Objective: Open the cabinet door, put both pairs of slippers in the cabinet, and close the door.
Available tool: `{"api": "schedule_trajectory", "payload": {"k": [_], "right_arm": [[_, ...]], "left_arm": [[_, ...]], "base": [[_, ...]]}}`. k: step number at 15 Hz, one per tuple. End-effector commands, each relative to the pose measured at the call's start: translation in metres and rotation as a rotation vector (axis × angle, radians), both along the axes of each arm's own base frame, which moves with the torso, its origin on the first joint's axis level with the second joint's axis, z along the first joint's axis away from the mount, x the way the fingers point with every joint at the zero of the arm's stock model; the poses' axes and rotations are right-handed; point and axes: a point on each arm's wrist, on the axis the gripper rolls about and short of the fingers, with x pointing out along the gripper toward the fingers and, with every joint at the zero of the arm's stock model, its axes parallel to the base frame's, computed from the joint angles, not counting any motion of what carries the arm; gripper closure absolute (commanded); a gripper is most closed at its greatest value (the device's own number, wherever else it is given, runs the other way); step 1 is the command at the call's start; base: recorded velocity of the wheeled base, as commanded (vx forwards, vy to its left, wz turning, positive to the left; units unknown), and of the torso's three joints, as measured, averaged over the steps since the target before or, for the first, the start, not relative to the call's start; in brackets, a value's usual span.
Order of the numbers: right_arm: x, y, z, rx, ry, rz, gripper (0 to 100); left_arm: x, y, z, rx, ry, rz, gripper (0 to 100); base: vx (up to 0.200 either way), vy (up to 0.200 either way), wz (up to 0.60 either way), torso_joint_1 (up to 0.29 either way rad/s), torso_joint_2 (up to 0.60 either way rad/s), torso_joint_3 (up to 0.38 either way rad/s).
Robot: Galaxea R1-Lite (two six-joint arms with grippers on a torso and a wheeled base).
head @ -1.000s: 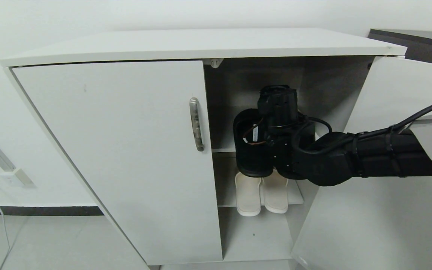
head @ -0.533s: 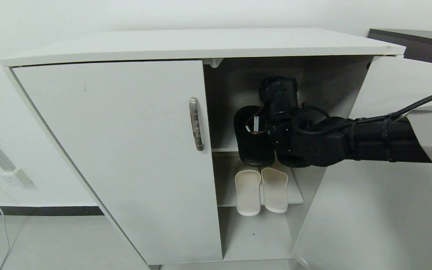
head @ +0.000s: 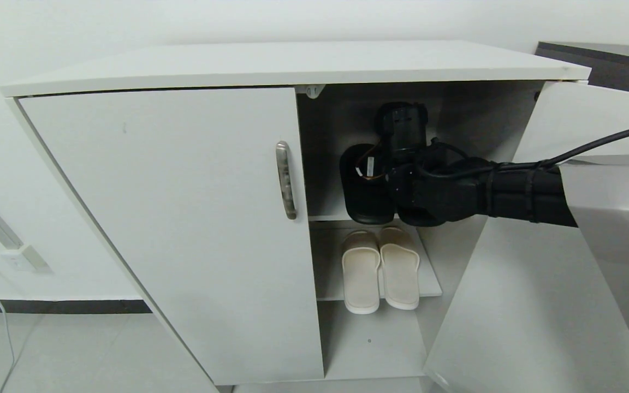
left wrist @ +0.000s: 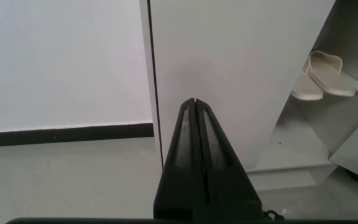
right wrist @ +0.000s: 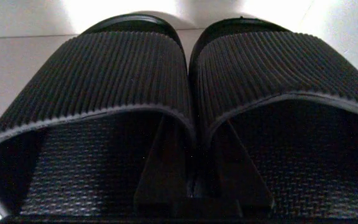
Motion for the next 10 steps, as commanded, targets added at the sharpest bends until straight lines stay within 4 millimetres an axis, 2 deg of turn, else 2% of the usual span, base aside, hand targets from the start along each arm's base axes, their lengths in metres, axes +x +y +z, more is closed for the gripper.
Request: {"api": "schedule_trajectory", "payload": {"k": [1,5,6,10], "right_arm": [[0.001,0.002,-0.003,-0.003,0.004,0.002,100],[0.002,0.002,-0.005,-0.003,0.004,0.000,100],[0.002,0.002,-0.004,-0.003,0.005,-0.002,0],[-0.011,-0.001,0.005,-0.005,0.005,0.006,0]], "left_arm": [[0.000,0.000,0.000,0.000,0.000,0.000,100],[0.000,0.000,0.000,0.000,0.000,0.001,100],[0.000,0.000,0.000,0.000,0.000,0.001,100],[0.000,0.000,0.000,-0.002,-0.002,0.001,100]], "base": [[0.000,0.000,0.00,0.000,0.00,0.000],[0.000,0.000,0.00,0.000,0.00,0.000],[0.000,0.000,0.00,0.000,0.00,0.000],[0.000,0.000,0.00,0.000,0.00,0.000]]}}
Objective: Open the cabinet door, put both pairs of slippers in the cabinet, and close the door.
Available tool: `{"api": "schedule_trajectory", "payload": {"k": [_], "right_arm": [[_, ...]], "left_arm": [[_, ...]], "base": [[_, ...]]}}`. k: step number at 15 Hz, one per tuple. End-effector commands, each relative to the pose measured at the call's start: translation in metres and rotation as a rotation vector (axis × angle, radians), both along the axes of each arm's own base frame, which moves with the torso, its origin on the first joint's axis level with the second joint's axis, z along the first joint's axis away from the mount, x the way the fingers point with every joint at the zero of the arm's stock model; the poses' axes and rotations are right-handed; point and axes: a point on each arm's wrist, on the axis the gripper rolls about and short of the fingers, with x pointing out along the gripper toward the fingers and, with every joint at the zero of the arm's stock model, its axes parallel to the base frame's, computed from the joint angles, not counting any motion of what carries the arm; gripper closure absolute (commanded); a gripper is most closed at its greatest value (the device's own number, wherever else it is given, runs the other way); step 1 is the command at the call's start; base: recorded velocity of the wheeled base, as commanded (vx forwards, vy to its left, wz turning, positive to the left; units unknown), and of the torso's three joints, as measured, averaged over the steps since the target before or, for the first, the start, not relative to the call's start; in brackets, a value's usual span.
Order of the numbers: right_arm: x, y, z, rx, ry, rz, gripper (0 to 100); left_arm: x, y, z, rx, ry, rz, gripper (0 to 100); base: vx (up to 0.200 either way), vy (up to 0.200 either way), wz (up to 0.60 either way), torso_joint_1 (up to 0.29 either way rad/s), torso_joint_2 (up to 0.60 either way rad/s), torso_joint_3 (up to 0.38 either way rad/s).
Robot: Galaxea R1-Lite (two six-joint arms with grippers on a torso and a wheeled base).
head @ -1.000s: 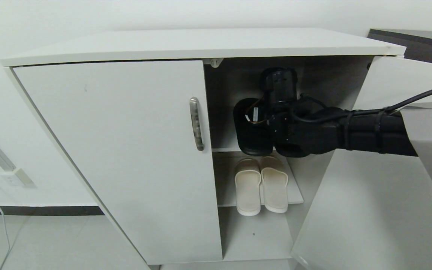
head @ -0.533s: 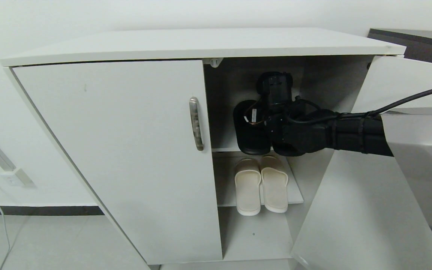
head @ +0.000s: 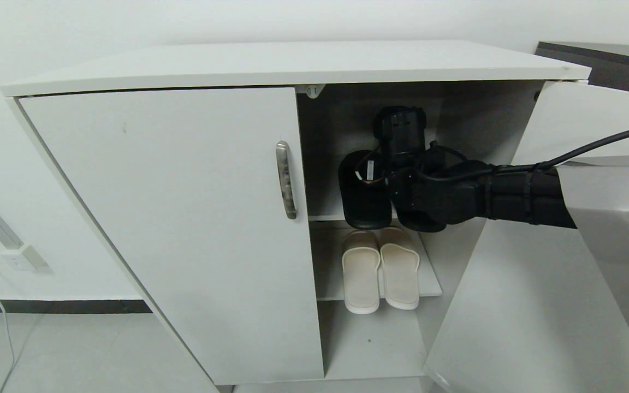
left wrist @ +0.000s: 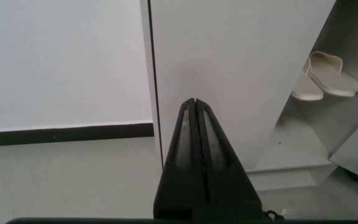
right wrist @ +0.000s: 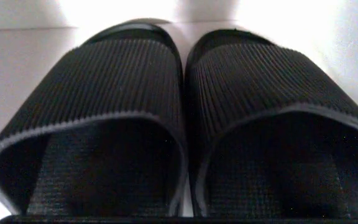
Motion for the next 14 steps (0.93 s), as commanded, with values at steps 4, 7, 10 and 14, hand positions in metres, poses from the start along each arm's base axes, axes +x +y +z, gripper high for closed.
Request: {"api": "schedule_trajectory", "payload": {"k": [4,7,10,14], "right_arm": [[-0.046,-0.005,0.019,-0.006,0.016,0.050,0],[-0.089,-0.014,0.027,0.000,0.018,0.112,0],[-0.129,-0.027,0.026,-0.002,0.013,0.173,0],[-0.181,-0.051,0.013,0.003,0.042,0.347,0]], "left_arm": [[0.000,0.000,0.000,0.000,-0.002,0.002,100],[0.000,0.000,0.000,-0.003,-0.002,0.002,100],[0.000,0.000,0.000,-0.003,0.000,0.002,100],[0.000,0.000,0.000,-0.002,-0.002,0.002,100]], "base": [[0.000,0.000,0.00,0.000,0.00,0.000],[0.000,0.000,0.00,0.000,0.00,0.000],[0.000,0.000,0.00,0.000,0.00,0.000],[0.000,0.000,0.00,0.000,0.00,0.000]]}}
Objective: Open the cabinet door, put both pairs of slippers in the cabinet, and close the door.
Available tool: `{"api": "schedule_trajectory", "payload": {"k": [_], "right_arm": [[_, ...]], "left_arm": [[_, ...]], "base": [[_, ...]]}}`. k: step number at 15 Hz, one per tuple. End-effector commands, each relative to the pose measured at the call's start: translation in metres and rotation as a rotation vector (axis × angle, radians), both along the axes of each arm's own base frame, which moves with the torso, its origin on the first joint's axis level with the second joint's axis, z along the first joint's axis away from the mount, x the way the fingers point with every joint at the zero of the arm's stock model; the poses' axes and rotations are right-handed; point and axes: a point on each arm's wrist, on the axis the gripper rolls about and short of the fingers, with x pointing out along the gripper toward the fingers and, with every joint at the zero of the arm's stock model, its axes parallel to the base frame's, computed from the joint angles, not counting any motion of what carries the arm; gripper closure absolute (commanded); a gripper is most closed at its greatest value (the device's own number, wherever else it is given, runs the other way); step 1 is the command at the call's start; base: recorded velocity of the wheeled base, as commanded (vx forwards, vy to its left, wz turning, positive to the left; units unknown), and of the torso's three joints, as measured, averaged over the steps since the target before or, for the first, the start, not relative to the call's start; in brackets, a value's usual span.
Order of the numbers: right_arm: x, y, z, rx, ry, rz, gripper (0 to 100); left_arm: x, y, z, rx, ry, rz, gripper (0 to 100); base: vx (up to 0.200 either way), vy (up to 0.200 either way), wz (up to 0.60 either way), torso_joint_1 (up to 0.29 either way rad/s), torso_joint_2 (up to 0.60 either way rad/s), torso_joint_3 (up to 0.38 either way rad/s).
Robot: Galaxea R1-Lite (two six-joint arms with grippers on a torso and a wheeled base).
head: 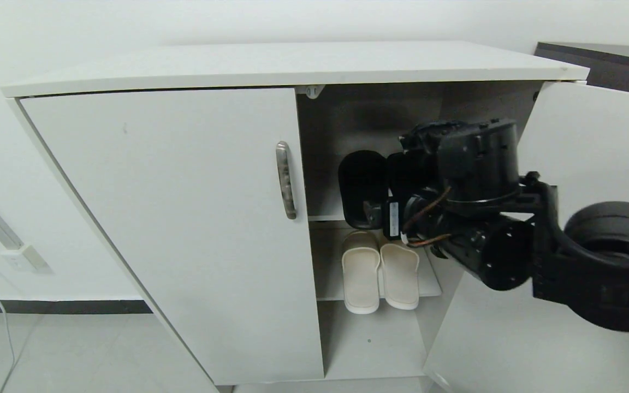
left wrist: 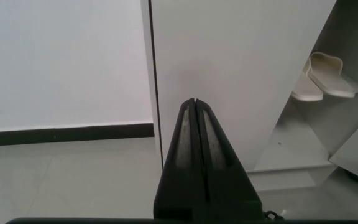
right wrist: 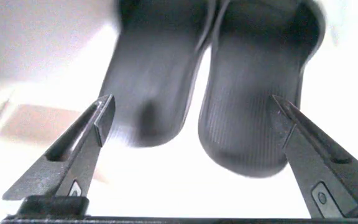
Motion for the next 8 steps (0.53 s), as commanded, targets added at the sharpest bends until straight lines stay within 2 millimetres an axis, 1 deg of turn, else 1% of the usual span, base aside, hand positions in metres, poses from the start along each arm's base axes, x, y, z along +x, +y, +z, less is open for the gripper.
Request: {"api": "schedule_trajectory", "payload": {"k": [1,2,3,4,6,8], "right_arm": [[-0.040,-0.026,0.001,0.041,-0.009,0.119,0],[-0.042,-0.027,0.000,0.045,-0.010,0.130,0],[-0.048,-0.033,-0.013,0.066,-0.009,0.198,0],[-0.050,-0.034,-0.021,0.058,-0.014,0.219,0],[-0.050,-0.034,-0.025,0.023,-0.052,0.235,0],[-0.052,-0.032,-0.027,0.024,-0.059,0.247,0]], "left_arm": [[0.000,0.000,0.000,0.000,-0.001,0.000,100],[0.000,0.000,0.000,0.000,-0.001,0.000,100],[0.000,0.000,0.000,0.000,-0.001,0.000,100],[0.000,0.000,0.000,0.000,-0.001,-0.002,100],[0.000,0.000,0.000,0.001,-0.001,-0.002,100],[0.000,0.000,0.000,0.001,-0.001,-0.002,100]], "base": [[0.000,0.000,0.00,0.000,0.00,0.000],[0.000,0.000,0.00,0.000,0.00,0.000],[0.000,0.000,0.00,0.000,0.00,0.000],[0.000,0.000,0.00,0.000,0.00,0.000],[0.000,0.000,0.00,0.000,0.00,0.000],[0.000,0.000,0.00,0.000,0.00,0.000]]}}
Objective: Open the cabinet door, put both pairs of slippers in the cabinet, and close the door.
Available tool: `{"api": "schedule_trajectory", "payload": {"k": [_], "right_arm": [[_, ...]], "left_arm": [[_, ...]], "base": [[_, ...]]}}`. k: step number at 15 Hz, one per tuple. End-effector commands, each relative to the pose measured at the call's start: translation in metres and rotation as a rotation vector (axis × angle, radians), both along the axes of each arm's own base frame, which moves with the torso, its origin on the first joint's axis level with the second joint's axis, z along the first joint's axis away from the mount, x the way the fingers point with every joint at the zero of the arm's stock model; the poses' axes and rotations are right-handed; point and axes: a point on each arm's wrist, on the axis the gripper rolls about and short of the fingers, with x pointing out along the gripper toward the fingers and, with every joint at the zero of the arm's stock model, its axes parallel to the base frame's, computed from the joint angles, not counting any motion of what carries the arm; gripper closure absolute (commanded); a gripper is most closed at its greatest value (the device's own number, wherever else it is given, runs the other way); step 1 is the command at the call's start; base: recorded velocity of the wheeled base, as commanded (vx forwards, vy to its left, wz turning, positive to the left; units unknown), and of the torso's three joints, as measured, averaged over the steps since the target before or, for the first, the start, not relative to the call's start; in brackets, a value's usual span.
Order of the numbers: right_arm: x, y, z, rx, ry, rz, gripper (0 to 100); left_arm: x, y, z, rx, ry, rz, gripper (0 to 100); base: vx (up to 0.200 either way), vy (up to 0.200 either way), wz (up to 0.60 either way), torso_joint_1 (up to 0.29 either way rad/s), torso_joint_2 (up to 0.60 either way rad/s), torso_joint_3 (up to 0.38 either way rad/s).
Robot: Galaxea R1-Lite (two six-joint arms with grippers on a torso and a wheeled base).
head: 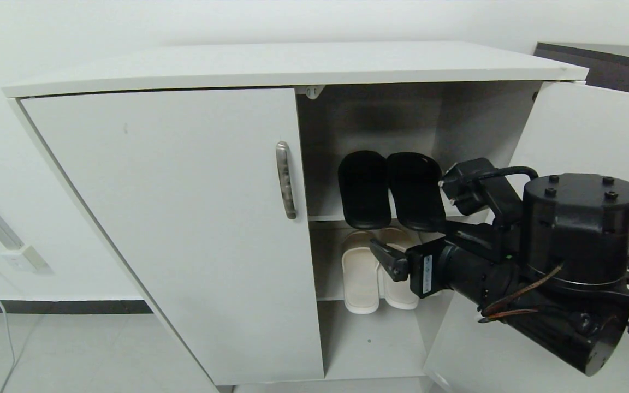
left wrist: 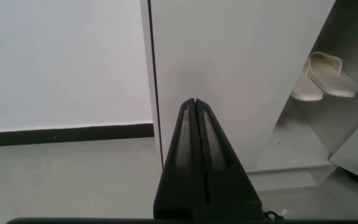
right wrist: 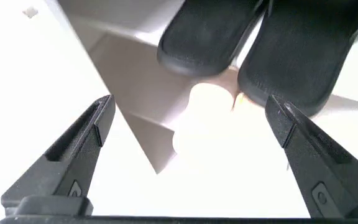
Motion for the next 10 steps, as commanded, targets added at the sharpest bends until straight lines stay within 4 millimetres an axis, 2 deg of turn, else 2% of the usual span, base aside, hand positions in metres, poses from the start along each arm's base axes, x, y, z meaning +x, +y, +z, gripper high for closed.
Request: {"api": "schedule_trajectory", "payload": {"k": [1,10], "right_arm": [[-0.004,0.000,-0.003,-0.007,0.005,0.011,100],[-0.003,0.006,-0.017,-0.044,0.035,0.021,100]], "left_arm": [[0.000,0.000,0.000,0.000,-0.001,0.000,100],[0.000,0.000,0.000,0.000,-0.001,-0.002,100]], "base": [[0.000,0.000,0.00,0.000,0.00,0.000],[0.000,0.000,0.00,0.000,0.00,0.000]]}}
